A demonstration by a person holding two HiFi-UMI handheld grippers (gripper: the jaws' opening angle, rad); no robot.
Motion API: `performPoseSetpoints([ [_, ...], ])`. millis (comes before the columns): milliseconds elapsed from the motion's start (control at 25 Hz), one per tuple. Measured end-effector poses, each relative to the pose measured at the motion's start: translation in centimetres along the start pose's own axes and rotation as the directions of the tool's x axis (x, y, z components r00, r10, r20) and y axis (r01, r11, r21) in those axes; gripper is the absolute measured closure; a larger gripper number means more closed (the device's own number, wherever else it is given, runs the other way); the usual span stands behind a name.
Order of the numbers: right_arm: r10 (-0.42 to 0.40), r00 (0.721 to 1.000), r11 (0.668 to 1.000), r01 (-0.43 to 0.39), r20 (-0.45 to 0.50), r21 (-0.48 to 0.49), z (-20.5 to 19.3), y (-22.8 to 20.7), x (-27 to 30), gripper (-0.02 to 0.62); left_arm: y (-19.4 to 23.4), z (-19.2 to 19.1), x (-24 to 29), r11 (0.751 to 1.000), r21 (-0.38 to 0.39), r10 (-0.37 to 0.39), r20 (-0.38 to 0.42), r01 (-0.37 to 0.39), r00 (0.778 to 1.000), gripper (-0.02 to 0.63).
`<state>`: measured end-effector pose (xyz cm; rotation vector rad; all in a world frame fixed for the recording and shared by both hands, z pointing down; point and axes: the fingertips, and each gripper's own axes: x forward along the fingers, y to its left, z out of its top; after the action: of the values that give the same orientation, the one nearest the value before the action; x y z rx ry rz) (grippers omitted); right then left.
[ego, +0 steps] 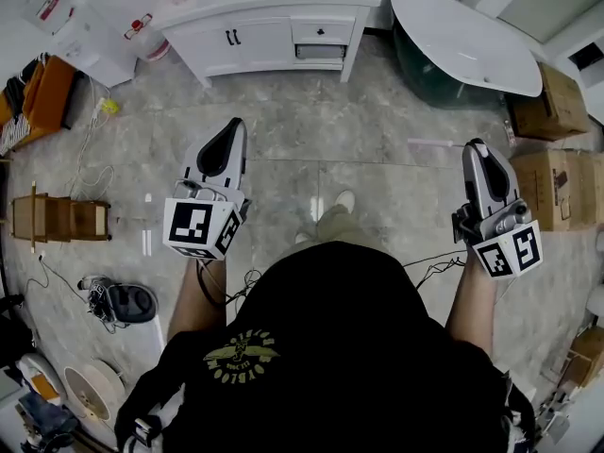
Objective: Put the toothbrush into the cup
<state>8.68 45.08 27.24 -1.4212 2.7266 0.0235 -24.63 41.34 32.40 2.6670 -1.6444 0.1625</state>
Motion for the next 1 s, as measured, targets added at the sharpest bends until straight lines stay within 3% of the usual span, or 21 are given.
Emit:
performPoseSetpoints([
  [760, 0.033, 0.999, 0.999, -0.033, 0.009, 0.033, -0.4, -3.2, 4.2, 0.551, 1.9, 0.8, 3.3, 0.999, 0.017, 0.045, -0.016, -0.045, 0.999, 0.594],
  [1000, 0.045, 0.999, 0.998, -0.044, -0.016, 0.036, -1.4, -3.8, 5.8, 0.551, 2.6, -0.7, 4.7, 0.999, -0.002, 0.045, -0.042, -0.045, 0.998, 0.594],
])
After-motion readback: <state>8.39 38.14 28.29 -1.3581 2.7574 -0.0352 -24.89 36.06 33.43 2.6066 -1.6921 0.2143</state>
